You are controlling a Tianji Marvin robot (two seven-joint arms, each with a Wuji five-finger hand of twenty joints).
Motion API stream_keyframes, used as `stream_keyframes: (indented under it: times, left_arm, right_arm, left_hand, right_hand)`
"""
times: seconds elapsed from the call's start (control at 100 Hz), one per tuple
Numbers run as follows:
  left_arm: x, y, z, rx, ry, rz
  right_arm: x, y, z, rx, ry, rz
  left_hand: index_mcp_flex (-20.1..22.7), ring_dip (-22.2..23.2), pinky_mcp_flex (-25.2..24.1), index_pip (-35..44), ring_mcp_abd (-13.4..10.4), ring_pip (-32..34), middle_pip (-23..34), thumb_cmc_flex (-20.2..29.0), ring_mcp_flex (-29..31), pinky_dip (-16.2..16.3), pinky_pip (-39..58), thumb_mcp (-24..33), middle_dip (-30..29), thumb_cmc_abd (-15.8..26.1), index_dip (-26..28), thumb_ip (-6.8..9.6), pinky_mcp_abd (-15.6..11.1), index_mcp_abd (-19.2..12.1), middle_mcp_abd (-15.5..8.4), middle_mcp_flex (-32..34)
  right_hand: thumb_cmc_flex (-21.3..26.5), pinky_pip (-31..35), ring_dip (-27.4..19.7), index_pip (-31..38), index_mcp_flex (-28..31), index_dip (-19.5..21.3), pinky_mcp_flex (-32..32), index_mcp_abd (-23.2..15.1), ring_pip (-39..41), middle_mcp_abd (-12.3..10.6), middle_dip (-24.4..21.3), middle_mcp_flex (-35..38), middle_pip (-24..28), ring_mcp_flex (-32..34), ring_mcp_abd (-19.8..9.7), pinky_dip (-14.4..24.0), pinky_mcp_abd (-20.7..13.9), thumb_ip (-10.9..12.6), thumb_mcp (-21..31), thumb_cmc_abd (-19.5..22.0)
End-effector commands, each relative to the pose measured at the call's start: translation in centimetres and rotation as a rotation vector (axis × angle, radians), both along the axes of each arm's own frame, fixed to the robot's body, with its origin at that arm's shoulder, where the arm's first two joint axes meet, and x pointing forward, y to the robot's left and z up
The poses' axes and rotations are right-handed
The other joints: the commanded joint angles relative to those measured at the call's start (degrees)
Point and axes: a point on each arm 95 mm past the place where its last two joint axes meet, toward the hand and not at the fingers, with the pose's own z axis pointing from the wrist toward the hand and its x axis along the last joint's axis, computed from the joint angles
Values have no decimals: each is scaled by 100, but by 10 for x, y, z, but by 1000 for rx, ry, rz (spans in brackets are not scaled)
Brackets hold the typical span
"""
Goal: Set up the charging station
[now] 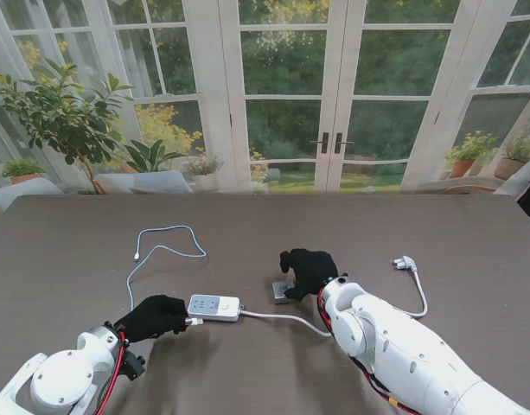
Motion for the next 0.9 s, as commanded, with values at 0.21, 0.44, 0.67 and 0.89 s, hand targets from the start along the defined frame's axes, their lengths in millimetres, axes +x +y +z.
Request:
stream_keyframes:
  times: [0.21,0.44,0.67,0.89]
  left_arm:
    - [-4,-4,-1,-10,16,-8]
    - [-5,-5,-1,-15,13,-6]
    - [-5,-5,-1,-16,16,-6]
    - [-6,-6,0,-16,18,-3]
  right_arm:
    - [2,9,-8,-41,11,22]
    - [3,8,-16,-79,11,35]
    - [6,6,-24,-105,6,45]
    - [8,7,-28,-107,11,66]
  left_hand:
    - [207,-54,214,-67,184,585,224,97,-99,-42,1643,-95,-53,-190,-40,110,-45,64,286,640]
    - [213,-53,215,-96,184,585,209,100,-99,-45,1643,-130,-65,-171,-41,122,-58,76,283,653]
    - [237,-54,215,-138,186,581,197,109,-99,-48,1643,-173,-82,-147,-46,140,-63,77,282,681]
    - [249,-54,215,-160,186,581,186,119,-99,-48,1643,-197,-94,-121,-38,150,-64,81,285,689]
  right_hand:
    - [-273,736,-4135,-1593,-66,22,231,37,692,-54,281,19,282,211,-148,-43,-274,-158,187,-543]
    - [-334,998,-4062,-1757,-115,-59,441,51,989,-86,433,178,421,414,-216,-73,-348,-193,186,-703]
    - [-228,1202,-4008,-1415,254,92,597,-171,1315,-140,634,372,612,623,-295,-154,-396,-205,301,-851]
    - [6,1347,-4020,-867,545,383,748,-554,1542,-264,918,809,913,862,-339,-256,-398,-178,410,-708]
